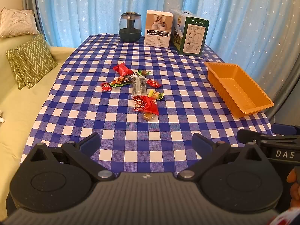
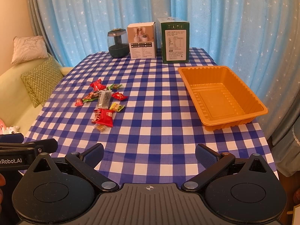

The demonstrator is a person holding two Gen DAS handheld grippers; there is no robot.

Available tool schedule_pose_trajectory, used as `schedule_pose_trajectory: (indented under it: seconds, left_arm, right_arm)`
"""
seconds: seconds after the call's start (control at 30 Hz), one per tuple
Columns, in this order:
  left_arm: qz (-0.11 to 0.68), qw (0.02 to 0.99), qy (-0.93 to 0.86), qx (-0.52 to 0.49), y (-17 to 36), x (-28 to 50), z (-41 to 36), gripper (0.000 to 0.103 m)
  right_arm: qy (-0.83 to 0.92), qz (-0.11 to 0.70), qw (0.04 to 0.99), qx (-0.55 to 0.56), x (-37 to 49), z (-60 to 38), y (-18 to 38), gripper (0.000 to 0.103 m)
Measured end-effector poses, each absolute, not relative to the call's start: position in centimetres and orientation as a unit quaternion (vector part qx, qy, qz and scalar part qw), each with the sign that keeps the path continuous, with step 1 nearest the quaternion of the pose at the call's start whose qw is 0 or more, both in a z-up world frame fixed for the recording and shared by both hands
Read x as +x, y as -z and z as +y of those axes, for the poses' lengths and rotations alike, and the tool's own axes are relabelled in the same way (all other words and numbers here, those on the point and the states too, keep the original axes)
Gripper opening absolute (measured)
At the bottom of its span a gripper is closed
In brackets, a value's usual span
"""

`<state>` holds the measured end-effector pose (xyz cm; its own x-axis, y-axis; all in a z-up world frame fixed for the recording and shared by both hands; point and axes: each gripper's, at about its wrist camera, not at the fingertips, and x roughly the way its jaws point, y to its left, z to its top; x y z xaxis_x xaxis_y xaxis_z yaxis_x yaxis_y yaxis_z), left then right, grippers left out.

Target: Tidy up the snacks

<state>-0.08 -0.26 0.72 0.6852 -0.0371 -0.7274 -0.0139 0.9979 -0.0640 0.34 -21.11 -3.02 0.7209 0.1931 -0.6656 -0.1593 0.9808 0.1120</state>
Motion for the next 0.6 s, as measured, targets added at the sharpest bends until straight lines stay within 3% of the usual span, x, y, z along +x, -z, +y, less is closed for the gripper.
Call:
schedule_pose_trajectory:
  seconds: [0.6]
  left_arm:
    - [0.397,0.917,0.007,-0.033,-0.64,-0.19,-0.12,0.103]
  right_arm:
    - [-0.094,0.36,0.928,0.024,0.48,-21.09,2.92,0.103]
